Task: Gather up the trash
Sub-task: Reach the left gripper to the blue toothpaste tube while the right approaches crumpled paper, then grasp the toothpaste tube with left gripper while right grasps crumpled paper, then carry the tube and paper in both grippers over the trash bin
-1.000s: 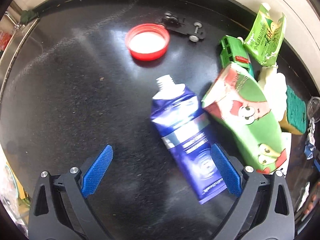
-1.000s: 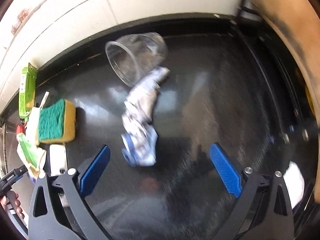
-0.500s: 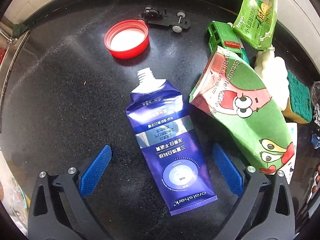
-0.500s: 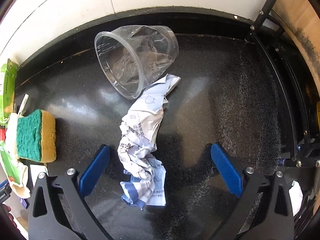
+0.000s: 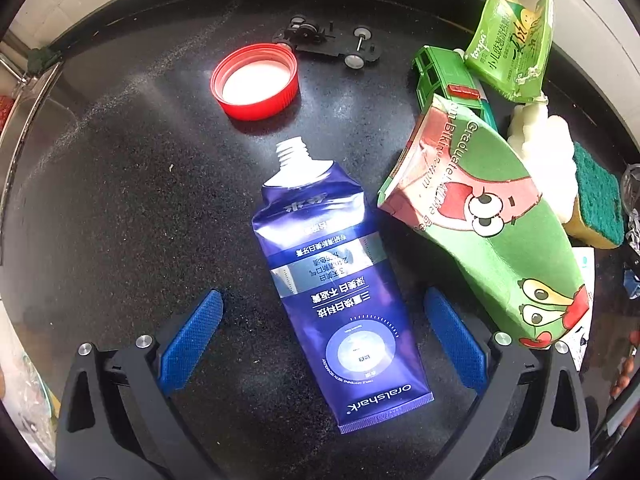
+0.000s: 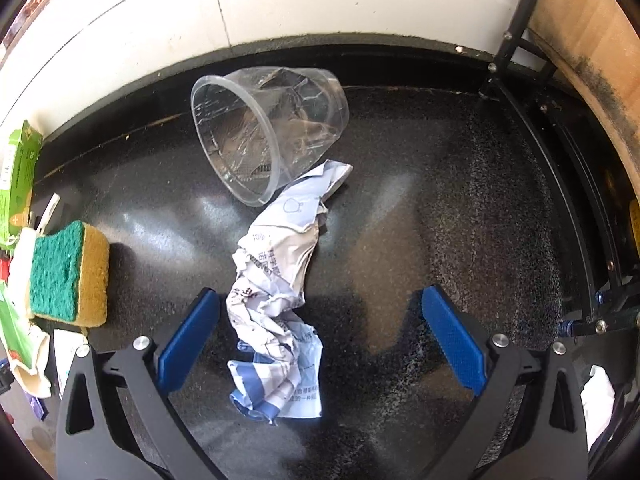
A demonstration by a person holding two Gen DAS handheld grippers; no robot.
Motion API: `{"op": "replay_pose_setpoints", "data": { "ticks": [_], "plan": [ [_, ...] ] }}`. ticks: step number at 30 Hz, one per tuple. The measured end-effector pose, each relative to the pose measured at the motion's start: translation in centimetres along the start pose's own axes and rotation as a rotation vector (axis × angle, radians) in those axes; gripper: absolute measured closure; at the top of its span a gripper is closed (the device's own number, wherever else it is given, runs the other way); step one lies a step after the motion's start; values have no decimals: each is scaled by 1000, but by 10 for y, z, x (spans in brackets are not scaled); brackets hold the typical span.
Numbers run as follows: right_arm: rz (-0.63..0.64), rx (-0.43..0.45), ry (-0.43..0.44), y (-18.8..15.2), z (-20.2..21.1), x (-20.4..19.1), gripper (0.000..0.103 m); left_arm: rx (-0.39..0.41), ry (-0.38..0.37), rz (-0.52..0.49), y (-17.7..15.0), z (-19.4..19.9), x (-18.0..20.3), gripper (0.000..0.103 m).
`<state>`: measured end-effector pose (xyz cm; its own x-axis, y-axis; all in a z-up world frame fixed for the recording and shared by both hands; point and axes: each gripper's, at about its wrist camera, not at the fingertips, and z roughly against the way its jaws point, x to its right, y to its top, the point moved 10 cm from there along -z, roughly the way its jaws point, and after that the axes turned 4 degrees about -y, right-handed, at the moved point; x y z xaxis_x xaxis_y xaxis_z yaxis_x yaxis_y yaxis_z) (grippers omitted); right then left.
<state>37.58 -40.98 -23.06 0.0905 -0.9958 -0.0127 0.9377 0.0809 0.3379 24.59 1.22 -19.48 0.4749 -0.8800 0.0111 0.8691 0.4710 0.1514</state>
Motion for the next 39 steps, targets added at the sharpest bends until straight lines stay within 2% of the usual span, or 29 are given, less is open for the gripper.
{"op": "replay_pose_setpoints", "data": {
  "ticks": [1,2,4,5,7,10,14,18,22,29,39],
  "plan": [
    [19,-25,8,-1,0,-1,5,2,-3,-4,-1,0,1,6],
    [36,-32,17,0,0,-2,9,8,-5,-23,-3,-1,2,8],
    [75,16,30,7,13,-5,69,65,-12,-81,0,11,4,38],
    [63,-7,31,7,14,-2,79,69,-3,-86,1,15,4,50],
    [6,-31,100,3,16,0,79,43,-56,-53,0,18,3,52],
    [-60,-46,150,-6,27,8,79,55,-51,-102,-5,26,8,52],
    [-74,-10,140,-14,50,19,79,78,-109,-73,-9,44,9,52],
    [-70,27,126,-18,73,23,79,127,-126,-37,-11,70,-4,52],
    [-51,49,135,-18,87,9,79,170,-136,24,-17,96,-29,52],
    [70,84,192,-26,114,-62,79,221,-87,91,-37,125,-90,52],
    [305,96,300,-37,136,-217,79,247,-45,298,-87,140,-201,52]
  ]
}}
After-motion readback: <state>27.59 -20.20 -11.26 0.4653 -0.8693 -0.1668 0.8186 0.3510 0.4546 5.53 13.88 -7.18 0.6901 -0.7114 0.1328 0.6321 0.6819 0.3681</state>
